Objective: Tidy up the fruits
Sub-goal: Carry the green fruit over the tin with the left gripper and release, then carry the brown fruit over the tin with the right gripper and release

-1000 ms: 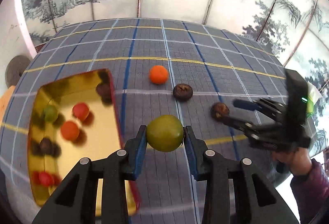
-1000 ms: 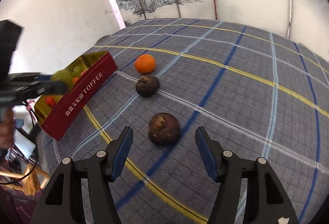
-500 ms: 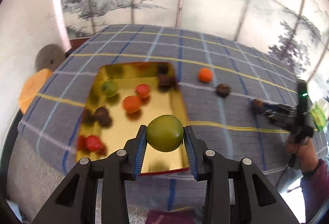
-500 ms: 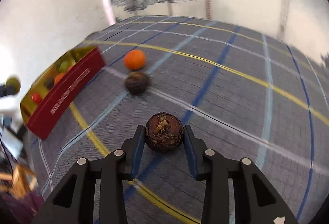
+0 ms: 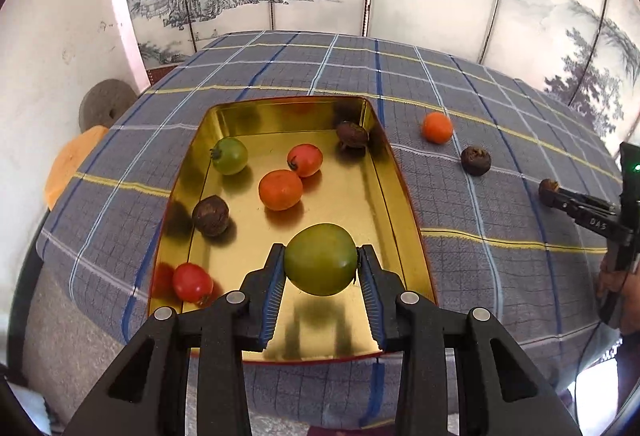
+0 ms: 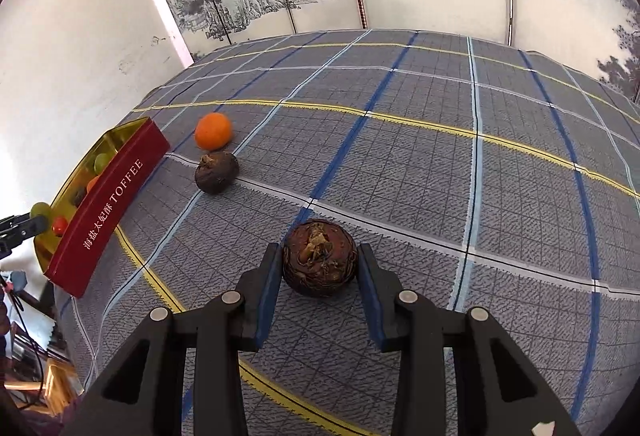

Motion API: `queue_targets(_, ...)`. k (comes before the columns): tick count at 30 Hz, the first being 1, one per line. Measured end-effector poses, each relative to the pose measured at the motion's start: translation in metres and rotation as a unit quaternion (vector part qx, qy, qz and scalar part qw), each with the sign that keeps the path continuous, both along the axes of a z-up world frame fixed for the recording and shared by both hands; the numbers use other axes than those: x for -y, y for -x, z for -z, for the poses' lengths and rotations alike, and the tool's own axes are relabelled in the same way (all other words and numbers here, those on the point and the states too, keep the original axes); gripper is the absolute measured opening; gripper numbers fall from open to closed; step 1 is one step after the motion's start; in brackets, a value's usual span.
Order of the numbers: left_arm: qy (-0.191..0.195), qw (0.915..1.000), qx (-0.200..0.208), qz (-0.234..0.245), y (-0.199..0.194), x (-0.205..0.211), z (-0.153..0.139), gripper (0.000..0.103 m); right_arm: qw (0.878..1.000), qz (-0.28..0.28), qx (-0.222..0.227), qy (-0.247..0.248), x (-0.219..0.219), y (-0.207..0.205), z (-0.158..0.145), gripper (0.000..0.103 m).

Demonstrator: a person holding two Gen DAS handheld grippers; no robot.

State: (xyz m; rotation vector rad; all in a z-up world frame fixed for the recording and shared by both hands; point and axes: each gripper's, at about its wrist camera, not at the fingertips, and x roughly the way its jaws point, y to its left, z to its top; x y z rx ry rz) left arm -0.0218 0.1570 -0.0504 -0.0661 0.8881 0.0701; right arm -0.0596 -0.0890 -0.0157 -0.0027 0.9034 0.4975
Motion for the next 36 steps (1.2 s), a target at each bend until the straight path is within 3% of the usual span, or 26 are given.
queue_targets(12, -0.031, 0.9995, 0.01, -0.005, -0.014, 0.006, 0.011, 0.039, 1.0, -0.003, -0.005, 0.003, -0.003, 0.0, 0.001, 0.035)
queue_targets(31, -0.074, 0.9969, 0.019, -0.022, -0.003, 0.007, 0.011, 0.04, 1.0, -0.003, -0.003, 0.01, -0.004, -0.001, 0.004, 0.035)
queue_targets(36, -0.087, 0.9955, 0.03, -0.022, 0.003, 0.009, 0.005, 0.046, 1.0, -0.003, -0.002, 0.014, -0.006, 0.0, 0.004, 0.035)
